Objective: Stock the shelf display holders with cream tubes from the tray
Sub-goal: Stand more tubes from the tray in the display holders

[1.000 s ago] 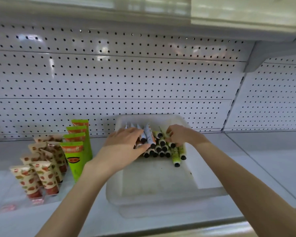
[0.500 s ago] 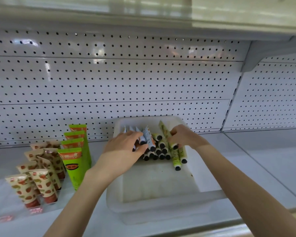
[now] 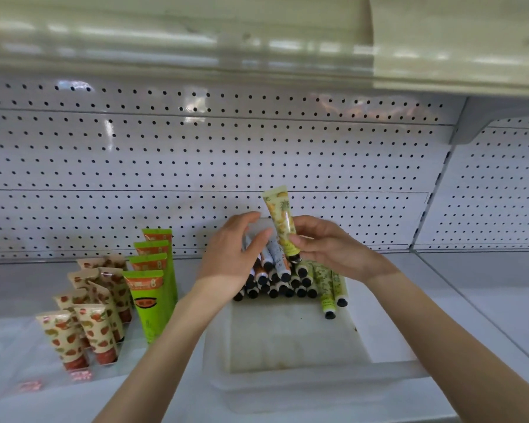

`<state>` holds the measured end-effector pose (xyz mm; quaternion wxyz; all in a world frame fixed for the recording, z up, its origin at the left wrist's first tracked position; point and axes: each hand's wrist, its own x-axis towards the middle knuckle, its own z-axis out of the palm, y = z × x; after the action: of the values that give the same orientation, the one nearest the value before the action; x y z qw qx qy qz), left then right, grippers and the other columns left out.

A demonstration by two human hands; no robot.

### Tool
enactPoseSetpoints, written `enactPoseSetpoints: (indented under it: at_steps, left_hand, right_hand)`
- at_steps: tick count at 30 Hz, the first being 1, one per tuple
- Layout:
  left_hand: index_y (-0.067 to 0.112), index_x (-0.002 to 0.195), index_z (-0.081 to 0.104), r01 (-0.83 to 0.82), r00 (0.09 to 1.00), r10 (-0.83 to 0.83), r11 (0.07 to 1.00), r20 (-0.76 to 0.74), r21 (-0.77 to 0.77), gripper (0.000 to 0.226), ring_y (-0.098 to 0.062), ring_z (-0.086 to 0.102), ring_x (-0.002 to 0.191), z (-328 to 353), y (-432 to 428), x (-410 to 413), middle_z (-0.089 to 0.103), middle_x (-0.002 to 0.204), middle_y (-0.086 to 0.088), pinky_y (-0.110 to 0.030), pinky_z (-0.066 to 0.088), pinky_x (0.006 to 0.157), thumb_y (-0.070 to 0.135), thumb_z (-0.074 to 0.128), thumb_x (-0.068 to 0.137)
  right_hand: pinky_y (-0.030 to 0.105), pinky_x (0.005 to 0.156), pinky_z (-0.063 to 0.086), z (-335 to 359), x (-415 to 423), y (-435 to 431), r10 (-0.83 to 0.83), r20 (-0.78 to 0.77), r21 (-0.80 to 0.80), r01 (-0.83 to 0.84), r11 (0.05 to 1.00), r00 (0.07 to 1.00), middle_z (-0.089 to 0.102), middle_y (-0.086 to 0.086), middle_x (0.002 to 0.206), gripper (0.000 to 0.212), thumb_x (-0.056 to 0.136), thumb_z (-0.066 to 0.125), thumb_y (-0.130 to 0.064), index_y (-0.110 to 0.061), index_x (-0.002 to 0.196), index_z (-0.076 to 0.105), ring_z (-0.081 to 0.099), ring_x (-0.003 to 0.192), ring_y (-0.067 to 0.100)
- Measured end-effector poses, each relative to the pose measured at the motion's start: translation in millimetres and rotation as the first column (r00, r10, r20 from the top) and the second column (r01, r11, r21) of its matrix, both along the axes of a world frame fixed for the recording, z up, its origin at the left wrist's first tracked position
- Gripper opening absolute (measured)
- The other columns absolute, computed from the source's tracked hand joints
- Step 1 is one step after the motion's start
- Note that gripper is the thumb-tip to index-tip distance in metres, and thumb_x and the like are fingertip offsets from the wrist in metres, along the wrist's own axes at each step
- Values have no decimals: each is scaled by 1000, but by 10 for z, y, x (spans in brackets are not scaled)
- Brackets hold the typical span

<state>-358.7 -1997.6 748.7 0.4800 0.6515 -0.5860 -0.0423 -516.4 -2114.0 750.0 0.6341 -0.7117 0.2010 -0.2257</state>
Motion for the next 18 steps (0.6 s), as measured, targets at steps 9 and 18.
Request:
enactPoseSetpoints:
  at_steps: [9,18]
  left_hand:
    - [22,92,62,127,923,-150,988,-355,-87,9,-13,62,97,18,2,-27,65,94,12,-24,47,88,18,65,85]
    - [14,92,57,59,857,-161,974,-490,-218,9,-2,63,80,63,68,35,65,91,2,-14,49,72,13,63,86]
  right_hand:
    - [27,84,53,-1,131,137,112,50,87,-116,989,992,61,6,109,36,78,63,-11,-10,114,58,61,99,18]
    - [36,93,52,-11,-121,-159,-385,130,94,375,922,914,66,4,100,15,95,51,-13,-8,103,62,62,101,19]
